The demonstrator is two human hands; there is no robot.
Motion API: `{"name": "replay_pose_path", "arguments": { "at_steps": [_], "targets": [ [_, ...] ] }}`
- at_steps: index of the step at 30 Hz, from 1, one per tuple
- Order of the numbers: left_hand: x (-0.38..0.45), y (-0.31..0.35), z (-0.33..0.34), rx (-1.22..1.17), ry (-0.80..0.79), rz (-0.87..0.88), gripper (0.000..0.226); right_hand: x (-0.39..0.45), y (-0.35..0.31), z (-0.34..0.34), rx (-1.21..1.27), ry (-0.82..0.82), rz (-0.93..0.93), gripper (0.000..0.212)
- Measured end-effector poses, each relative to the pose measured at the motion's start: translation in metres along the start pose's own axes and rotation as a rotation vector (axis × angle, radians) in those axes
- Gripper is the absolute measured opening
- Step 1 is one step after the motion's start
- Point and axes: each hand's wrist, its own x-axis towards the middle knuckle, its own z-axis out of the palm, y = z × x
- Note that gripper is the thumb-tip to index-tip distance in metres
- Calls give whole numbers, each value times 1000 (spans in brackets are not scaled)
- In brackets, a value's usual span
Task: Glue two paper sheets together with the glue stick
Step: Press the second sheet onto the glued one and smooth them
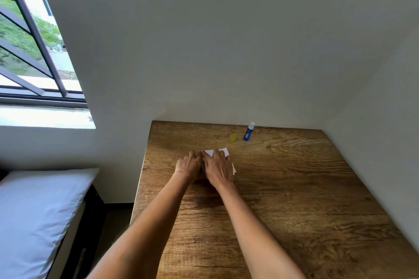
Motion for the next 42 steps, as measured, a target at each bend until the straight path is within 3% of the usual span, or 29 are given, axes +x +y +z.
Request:
{"name": "replay_pose_path", "arguments": {
  "at_steps": [4,10,16,21,26,29,32,36,42],
  "targets": [
    [0,-1,-2,-41,-2,11,91,5,12,2,-46,-68,70,42],
    [1,-4,1,-40,8,15,93,8,50,-4,-10,-22,202,41],
    [1,-4,0,-43,14,30,94,18,64,-11,231,81,363,30],
    [8,-6,1,-68,-26,24,95,33,66,-14,440,42,458,25],
    [23,-12,-8,-306,-91,-23,62,39,74,-16,677,-6,448,22],
    [29,-7,-12,-353,181,-102,39,37,79,-22,848,-17,390,17],
    [35,10,-25,-492,276,-73,33,36,78,-29,979,-51,311,6],
    [41,28,-38,-722,212,-57,20,33,70,-34,1069,-61,250,15],
    [39,32,-34,-910,273,-149,13,33,59,-38,1057,-17,270,23]
  ]
}}
